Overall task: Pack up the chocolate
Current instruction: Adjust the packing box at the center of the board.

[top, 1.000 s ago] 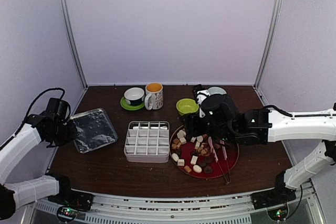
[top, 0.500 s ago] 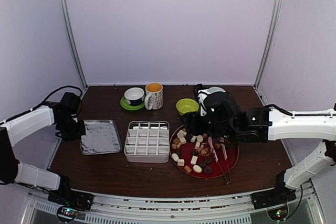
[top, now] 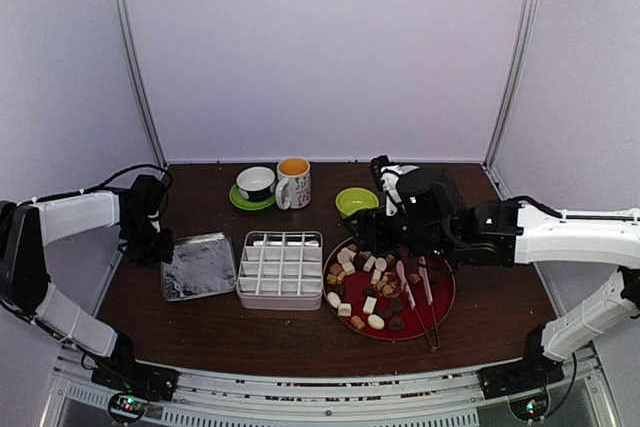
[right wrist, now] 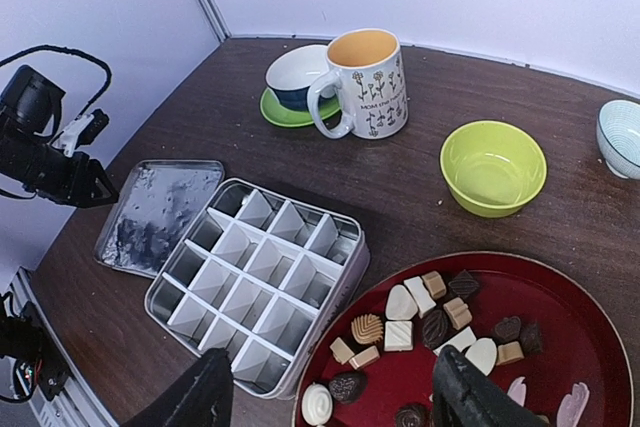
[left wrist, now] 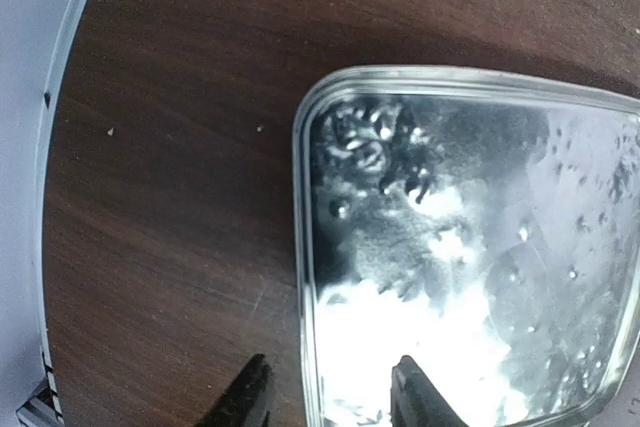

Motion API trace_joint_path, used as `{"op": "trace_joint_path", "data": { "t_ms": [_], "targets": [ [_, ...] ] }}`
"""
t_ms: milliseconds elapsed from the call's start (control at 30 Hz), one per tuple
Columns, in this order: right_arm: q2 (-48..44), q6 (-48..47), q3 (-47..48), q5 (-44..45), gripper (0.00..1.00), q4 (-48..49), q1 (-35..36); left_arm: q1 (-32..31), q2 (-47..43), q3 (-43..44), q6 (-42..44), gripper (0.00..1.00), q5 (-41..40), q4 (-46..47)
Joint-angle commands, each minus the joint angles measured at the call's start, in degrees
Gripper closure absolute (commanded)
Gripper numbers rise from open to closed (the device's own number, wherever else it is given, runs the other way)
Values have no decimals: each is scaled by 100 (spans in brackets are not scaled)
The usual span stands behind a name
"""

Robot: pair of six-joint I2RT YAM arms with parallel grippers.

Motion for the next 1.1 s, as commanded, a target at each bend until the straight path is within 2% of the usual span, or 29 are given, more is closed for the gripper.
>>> {"op": "trace_joint_path", "data": {
  "t_ms": [0,167,267,333,500,667,867,1067],
  "targets": [
    [-193,-20,-231,-282,32,-68,-264,27,-192,-108,174,54,196,374],
    [-194,113,-257,-597,31,-536,-653,-429,-532,-69,488,53,642,453],
    [-223,87,-272,-628,30,-980,-741,-700,-577,-107,645,54,1429,752],
    [-270,32,-311,-595,29,-1310,-750,-815,-582,-204,685,54,1929,1075],
    [-472,59,-504,-421,27,-1999,-746,-1189,-433,-397,439,54,2599,1956],
    [-701,316,-813,-486,23,-2381,-753,-1412,-41,-714,-141,54,3781,3357],
    [-909,642,-1048,-467,16,-2746,-757,-1775,407,-507,-198,53,3579,3332],
    [-936,703,-1043,-376,17,-2932,-759,-1861,939,-351,-298,57,3653,3283]
  ]
}}
